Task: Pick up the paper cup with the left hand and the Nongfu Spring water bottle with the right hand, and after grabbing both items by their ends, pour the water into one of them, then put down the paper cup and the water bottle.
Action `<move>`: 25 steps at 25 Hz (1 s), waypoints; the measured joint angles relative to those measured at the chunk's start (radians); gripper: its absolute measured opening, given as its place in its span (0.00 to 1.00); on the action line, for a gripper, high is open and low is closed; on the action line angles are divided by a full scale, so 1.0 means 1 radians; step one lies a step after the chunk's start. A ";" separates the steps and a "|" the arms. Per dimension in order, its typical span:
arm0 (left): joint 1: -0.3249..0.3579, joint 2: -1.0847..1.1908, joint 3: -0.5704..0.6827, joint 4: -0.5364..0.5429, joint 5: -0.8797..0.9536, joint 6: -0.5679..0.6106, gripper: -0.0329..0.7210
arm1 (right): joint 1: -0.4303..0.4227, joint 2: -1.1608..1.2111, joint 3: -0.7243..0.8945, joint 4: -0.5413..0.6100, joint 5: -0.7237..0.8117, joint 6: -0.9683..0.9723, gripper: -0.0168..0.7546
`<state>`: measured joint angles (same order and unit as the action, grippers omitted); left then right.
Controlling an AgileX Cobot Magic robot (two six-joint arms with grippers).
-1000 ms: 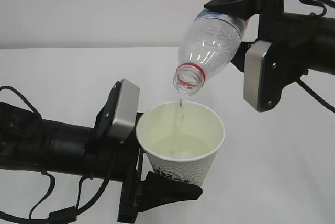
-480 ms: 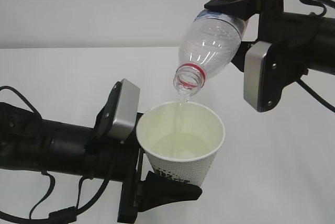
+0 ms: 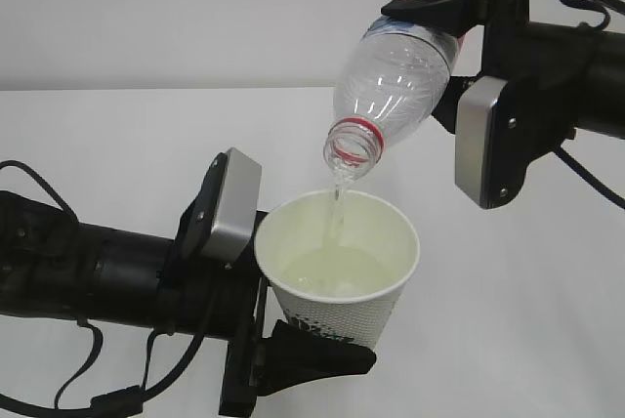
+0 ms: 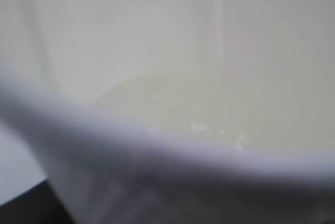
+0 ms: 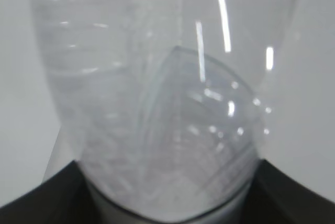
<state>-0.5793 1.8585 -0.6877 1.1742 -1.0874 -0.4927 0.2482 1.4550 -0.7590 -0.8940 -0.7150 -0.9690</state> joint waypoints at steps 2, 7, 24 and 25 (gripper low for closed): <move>0.000 0.000 0.000 0.000 0.001 0.000 0.74 | 0.000 0.000 0.000 0.000 0.000 0.000 0.64; 0.000 0.000 0.000 0.001 0.002 0.000 0.74 | 0.000 0.000 0.000 0.000 0.000 0.000 0.64; 0.000 0.000 0.000 0.002 0.002 0.000 0.74 | 0.000 0.000 0.000 0.004 0.000 -0.001 0.64; 0.000 0.000 0.000 0.002 0.002 0.000 0.74 | 0.000 0.000 0.000 0.004 0.000 -0.002 0.64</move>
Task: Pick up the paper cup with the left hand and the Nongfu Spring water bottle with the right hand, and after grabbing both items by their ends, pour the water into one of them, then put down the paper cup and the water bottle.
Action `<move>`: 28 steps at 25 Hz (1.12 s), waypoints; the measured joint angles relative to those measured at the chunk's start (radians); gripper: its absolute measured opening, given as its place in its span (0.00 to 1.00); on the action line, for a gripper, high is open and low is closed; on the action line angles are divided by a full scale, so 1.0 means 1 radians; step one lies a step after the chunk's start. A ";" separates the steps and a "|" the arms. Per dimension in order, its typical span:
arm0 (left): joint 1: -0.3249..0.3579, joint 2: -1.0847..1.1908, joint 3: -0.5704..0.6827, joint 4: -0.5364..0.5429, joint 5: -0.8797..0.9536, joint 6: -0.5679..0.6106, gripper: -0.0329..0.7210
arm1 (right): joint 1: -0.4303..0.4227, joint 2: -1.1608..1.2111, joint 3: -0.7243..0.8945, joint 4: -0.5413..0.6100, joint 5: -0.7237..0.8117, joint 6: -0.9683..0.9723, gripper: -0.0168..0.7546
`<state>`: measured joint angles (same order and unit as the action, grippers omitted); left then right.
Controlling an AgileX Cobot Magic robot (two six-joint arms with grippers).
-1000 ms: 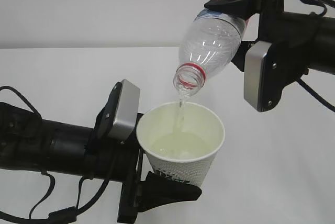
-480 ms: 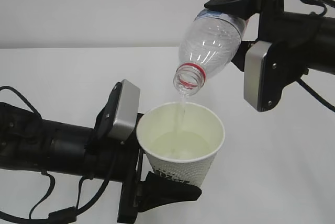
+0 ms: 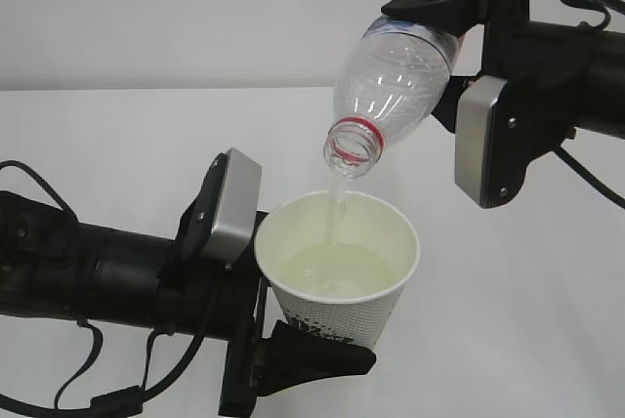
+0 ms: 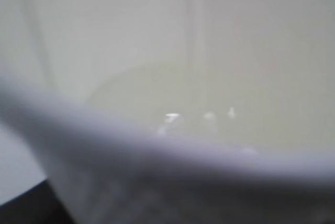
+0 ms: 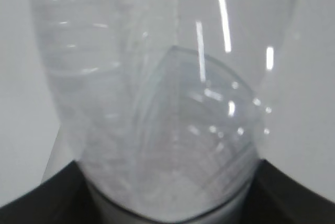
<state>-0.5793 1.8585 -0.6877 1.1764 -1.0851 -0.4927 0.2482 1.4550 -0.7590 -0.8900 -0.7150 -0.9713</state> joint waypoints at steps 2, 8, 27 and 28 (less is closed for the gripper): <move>0.000 0.000 0.000 0.000 0.000 0.000 0.74 | 0.000 0.000 0.000 0.000 0.000 -0.004 0.64; 0.000 0.000 0.000 0.000 0.000 0.000 0.74 | 0.000 0.000 0.000 0.000 0.000 -0.013 0.64; 0.000 0.000 0.000 0.001 0.000 0.000 0.74 | 0.000 0.000 0.000 0.002 0.000 -0.019 0.64; 0.000 0.000 0.000 0.002 0.000 0.000 0.74 | 0.000 0.000 0.000 0.004 0.000 -0.019 0.64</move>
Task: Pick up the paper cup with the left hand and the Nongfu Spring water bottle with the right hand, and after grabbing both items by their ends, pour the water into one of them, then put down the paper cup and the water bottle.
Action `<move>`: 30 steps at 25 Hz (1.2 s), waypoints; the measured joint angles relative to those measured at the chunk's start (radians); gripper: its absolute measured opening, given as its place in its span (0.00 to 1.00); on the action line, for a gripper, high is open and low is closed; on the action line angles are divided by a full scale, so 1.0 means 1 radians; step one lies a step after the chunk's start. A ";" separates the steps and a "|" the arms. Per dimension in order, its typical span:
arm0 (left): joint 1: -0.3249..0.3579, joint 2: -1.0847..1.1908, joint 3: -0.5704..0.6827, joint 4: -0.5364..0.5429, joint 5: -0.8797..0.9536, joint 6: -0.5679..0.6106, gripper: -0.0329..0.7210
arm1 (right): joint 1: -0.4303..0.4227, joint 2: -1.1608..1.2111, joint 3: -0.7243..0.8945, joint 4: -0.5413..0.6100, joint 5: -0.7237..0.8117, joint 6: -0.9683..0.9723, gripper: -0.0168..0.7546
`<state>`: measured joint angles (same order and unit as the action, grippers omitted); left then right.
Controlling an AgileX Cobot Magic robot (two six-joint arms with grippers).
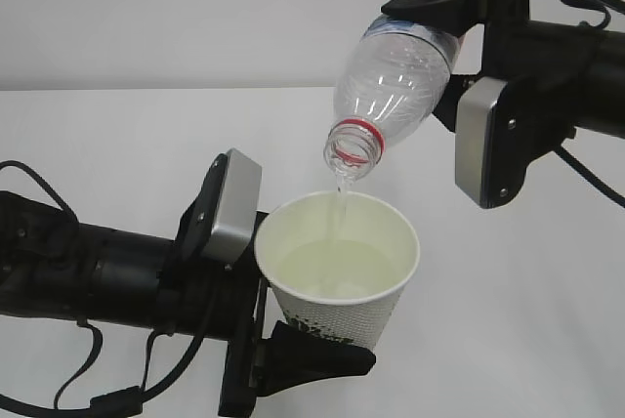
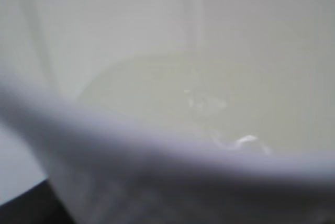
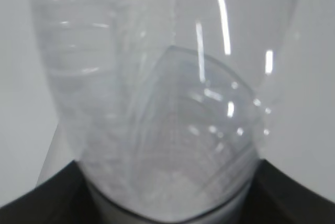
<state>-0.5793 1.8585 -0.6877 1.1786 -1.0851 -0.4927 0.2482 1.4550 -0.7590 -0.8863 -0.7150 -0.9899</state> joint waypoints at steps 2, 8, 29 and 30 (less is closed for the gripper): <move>0.000 0.000 0.000 0.000 0.000 0.000 0.74 | 0.000 0.000 0.000 0.000 -0.001 0.000 0.64; 0.000 0.000 0.000 0.000 0.000 0.000 0.74 | 0.000 0.000 0.000 0.000 -0.004 0.000 0.64; 0.000 0.000 0.000 0.000 0.001 0.000 0.74 | 0.000 0.000 0.000 0.000 -0.008 -0.004 0.64; 0.000 0.000 0.000 0.000 0.001 0.000 0.74 | 0.000 0.000 0.000 0.000 -0.008 -0.004 0.64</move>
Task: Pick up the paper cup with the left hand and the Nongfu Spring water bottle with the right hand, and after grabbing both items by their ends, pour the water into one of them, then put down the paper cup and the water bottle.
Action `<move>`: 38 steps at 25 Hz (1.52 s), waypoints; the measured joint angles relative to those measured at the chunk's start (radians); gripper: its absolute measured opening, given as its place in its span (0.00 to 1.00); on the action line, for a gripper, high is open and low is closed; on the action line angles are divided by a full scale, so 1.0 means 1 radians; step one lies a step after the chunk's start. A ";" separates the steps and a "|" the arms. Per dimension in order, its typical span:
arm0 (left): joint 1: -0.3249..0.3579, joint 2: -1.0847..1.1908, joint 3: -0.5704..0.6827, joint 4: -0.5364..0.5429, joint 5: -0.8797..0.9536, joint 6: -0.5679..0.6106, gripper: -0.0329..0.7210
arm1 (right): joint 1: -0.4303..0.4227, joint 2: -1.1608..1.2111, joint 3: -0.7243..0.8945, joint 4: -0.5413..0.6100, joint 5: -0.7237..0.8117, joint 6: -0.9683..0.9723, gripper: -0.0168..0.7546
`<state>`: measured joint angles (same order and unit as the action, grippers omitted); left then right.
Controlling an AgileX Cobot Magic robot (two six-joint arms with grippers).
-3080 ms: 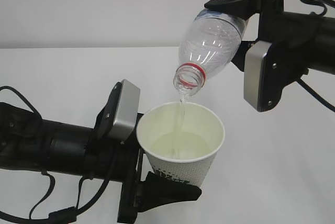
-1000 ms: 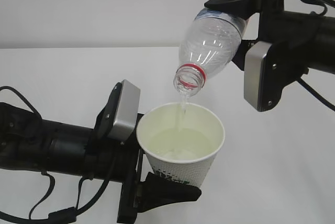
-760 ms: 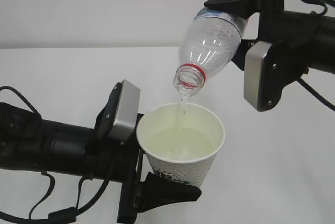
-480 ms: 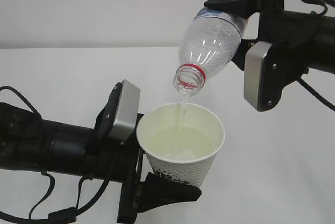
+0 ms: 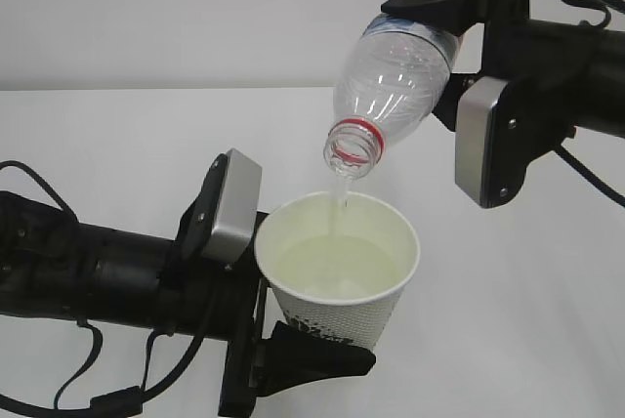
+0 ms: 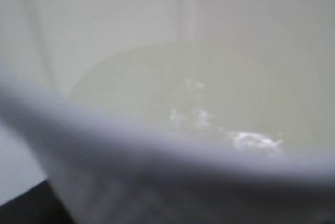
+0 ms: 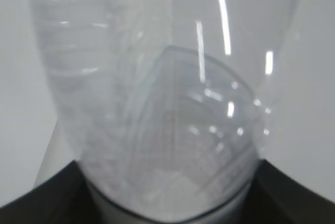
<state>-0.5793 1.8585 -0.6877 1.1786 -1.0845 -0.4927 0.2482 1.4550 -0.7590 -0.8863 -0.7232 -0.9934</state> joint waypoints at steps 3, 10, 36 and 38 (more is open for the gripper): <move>0.000 0.000 0.000 0.000 0.000 0.000 0.74 | 0.000 0.000 0.000 0.002 0.000 0.002 0.64; 0.000 0.000 0.000 0.000 0.002 0.000 0.74 | 0.000 0.000 0.000 0.019 0.000 0.031 0.64; 0.000 0.000 0.000 0.000 0.002 0.000 0.74 | 0.000 0.000 0.000 0.023 0.000 0.085 0.64; 0.000 0.000 0.000 0.000 0.002 0.000 0.74 | 0.000 0.000 0.000 0.024 0.000 0.100 0.64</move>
<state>-0.5793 1.8585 -0.6877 1.1786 -1.0822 -0.4927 0.2482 1.4550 -0.7590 -0.8622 -0.7232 -0.8930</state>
